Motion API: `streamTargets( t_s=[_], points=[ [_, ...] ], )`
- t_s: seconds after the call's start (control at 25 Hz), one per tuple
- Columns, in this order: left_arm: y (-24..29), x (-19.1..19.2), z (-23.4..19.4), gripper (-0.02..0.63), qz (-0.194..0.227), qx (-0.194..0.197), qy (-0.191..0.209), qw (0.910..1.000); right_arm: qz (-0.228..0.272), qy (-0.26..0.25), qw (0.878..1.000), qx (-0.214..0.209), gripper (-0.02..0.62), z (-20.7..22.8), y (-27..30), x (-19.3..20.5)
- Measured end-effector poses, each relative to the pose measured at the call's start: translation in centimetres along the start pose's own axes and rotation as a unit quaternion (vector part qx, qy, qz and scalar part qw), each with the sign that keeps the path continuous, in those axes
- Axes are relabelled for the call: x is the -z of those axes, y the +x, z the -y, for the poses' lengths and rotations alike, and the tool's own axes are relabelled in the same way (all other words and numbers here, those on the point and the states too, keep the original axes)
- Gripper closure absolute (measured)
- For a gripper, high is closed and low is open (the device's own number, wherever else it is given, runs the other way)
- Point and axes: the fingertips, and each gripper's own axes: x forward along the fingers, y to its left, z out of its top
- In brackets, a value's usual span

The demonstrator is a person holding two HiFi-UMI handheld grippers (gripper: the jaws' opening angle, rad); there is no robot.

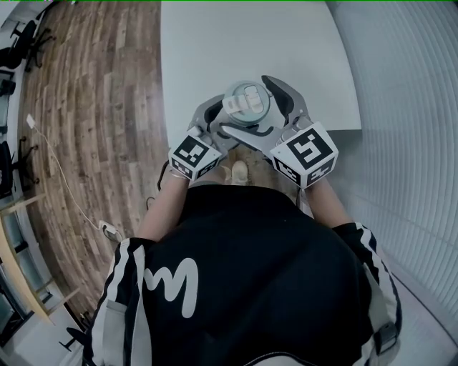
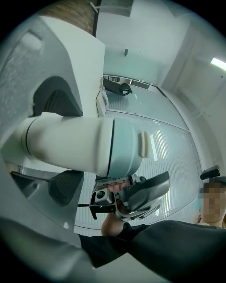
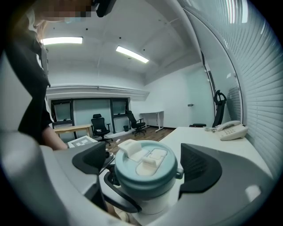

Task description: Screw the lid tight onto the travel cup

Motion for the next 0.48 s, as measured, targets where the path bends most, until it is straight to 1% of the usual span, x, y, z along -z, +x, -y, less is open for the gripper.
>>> streamTargets(
  t_s=[0.12,0.32,0.4,0.48],
  points=[
    [0.11,0.03,0.11,0.216,-0.002,-0.001,-0.001,1.0000,0.001,0.002,1.000,0.000,0.069,-0.12,-0.40,0.12],
    [-0.07,0.39,0.41,0.216,-0.005,0.002,-0.005,1.0000,0.007,0.024,1.000,-0.010,0.070,-0.68,-0.91,0.32],
    [0.02,0.41,0.17,0.216,-0.006,0.001,-0.004,1.0000,0.007,0.019,1.000,-0.023,0.071,-0.63,-0.88,0.40],
    [0.08,0.43,0.07,0.216,-0.006,0.001,-0.003,1.0000,0.016,-0.005,0.999,-0.051,0.072,-0.65,-0.89,0.16]
  ],
)
